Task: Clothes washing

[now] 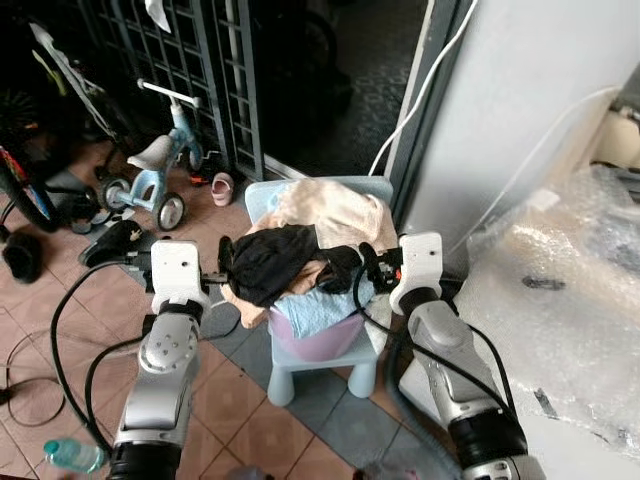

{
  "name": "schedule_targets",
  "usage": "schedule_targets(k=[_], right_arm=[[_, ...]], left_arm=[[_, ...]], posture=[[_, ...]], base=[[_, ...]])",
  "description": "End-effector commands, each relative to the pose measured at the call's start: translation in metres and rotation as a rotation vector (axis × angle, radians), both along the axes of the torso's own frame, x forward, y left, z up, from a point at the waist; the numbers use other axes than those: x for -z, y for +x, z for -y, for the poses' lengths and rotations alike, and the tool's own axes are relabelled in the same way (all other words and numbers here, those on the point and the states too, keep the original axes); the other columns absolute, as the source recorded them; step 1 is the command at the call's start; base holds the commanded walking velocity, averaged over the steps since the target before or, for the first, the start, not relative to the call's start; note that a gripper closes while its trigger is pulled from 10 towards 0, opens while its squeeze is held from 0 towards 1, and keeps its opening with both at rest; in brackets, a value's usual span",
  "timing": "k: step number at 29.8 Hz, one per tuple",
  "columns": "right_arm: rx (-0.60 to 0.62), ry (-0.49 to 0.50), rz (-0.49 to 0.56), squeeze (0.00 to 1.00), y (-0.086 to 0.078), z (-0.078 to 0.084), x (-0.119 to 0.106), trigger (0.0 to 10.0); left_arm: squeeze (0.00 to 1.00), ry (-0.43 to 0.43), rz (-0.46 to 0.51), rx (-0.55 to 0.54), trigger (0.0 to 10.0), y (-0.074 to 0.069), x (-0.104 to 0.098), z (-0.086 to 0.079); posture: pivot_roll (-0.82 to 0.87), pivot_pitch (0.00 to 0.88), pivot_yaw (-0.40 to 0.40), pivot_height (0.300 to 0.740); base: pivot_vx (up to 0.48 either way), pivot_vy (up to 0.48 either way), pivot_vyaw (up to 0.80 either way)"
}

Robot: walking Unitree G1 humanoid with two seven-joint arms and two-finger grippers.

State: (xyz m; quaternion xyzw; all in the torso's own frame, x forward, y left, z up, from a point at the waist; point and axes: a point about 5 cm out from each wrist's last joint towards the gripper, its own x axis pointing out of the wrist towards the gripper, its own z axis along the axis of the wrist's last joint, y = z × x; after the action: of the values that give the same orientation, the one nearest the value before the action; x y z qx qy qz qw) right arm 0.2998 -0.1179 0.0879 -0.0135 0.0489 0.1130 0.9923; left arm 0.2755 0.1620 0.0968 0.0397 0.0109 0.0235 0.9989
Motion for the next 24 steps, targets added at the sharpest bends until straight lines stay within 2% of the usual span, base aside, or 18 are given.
schedule_targets(k=[1,10,12,18,24], right_arm=[[0.021,-0.004,-0.008,0.0,0.002,0.009,0.0,10.0],[-0.007,-0.04,-0.026,0.0,0.006,0.007,0.001,10.0],[-0.045,-0.077,-0.069,0.0,0.008,0.004,0.007,10.0],[-0.076,-0.119,-0.117,0.0,0.011,0.001,0.014,10.0],[-0.051,-0.15,-0.168,0.0,0.022,0.0,0.019,10.0]], left_arm=[[0.0,-0.001,0.0,0.021,10.0,0.001,-0.001,0.006],[0.0,-0.003,0.0,0.019,10.0,0.001,-0.001,0.006],[0.0,-0.002,-0.002,0.016,10.0,0.001,-0.001,0.006],[0.0,-0.004,-0.006,0.006,10.0,0.0,-0.001,0.006],[0.0,0.003,-0.019,-0.005,10.0,-0.009,-0.002,0.0]], posture=[[-0.01,0.0,-0.008,0.74],[-0.01,0.0,-0.007,0.74],[0.0,0.0,-0.009,0.74],[0.01,0.0,-0.013,0.74],[0.06,0.0,-0.027,0.74]], base=[[0.371,0.0,0.0],[0.368,0.053,0.0],[0.336,0.0,0.0],[0.297,0.273,0.0],[0.226,0.134,0.0]])
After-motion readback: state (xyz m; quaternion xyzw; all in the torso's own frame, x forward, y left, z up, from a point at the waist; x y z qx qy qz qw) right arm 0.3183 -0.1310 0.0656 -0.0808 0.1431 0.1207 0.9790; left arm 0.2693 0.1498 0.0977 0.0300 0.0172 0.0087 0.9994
